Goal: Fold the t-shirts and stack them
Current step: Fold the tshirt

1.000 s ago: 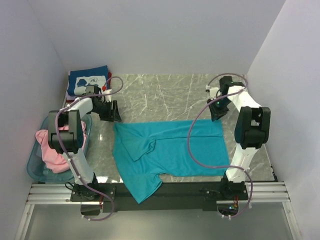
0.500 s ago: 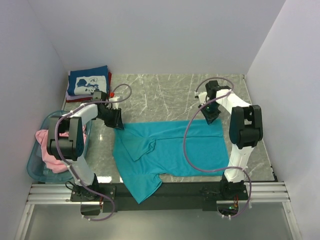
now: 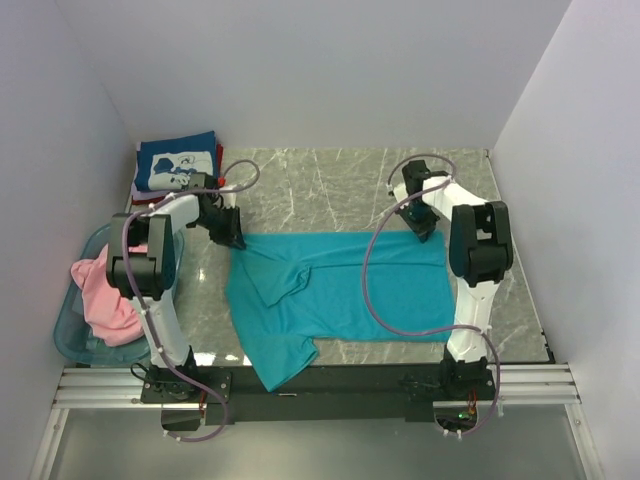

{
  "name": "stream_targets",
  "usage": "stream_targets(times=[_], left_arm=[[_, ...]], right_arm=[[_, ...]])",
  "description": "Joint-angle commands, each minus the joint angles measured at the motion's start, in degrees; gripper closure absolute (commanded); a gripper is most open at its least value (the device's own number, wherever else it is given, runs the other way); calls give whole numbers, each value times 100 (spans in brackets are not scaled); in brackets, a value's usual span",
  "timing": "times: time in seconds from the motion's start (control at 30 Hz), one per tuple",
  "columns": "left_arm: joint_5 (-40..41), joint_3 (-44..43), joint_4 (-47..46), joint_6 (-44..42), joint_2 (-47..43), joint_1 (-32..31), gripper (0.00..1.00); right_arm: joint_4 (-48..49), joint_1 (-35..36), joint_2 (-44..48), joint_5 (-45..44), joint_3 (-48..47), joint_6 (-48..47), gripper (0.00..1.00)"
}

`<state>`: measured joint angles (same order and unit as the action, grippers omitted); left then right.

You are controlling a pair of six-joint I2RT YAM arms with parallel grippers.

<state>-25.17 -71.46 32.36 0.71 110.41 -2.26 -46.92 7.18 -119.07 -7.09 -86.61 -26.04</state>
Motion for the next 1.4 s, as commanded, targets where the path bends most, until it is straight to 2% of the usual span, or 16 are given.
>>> stream_targets(times=[0.0,0.23,0.33,0.43,0.47,0.53,0.57,0.6,0.63,0.67,0.83,1.0,1.03,1.13,1.27,1.37], left_arm=[[601,-429,-177,96,463,147,78],[575,-1544,-204,219,1166,384,77],[356,-2125,-73,149,1351,419,74],[74,-2556,121,-9,1169,420,62],[-101,-2583,191,-305,1028,411,53],[-233,-2443,209,-483,431,420,42],[-460,-2356,227,-736,194,437,31],[-593,-2103,227,-878,-296,455,21],[-725,-1943,210,-1010,-562,481,8],[-874,-1785,157,-1220,-834,525,1],[-1420,-502,-343,-1460,-2759,701,1],[-1887,806,-924,-1653,-4296,692,1],[-1965,922,-776,-1740,-4439,692,1],[-2237,1073,563,-3214,-4634,666,1],[-1941,1362,2094,-5049,-4301,412,13],[-1589,1836,2091,-5230,-4194,96,19]], right_arm=[[552,11,-511,-424,-487,3,85],[675,20,-1224,-548,-1866,117,85],[648,29,-1347,-495,-2350,152,80],[404,38,-1120,-293,-2772,135,68],[316,38,-849,-197,-2826,74,58],[96,38,-444,154,-2714,3,48],[17,38,19,303,-2582,-154,34],[-89,38,259,479,-2459,-243,26],[-307,55,487,837,-2153,-348,19],[-431,64,942,963,-1976,-549,17],[-941,91,2280,1754,-554,-1174,14],[-1082,178,3599,2009,591,-1886,12],[-1152,178,3749,2045,975,-2009,12],[-1031,275,4233,1852,1871,-2387,14],[-802,363,4637,1685,2990,-2739,21],[-302,503,4708,1440,3720,-2722,34]])
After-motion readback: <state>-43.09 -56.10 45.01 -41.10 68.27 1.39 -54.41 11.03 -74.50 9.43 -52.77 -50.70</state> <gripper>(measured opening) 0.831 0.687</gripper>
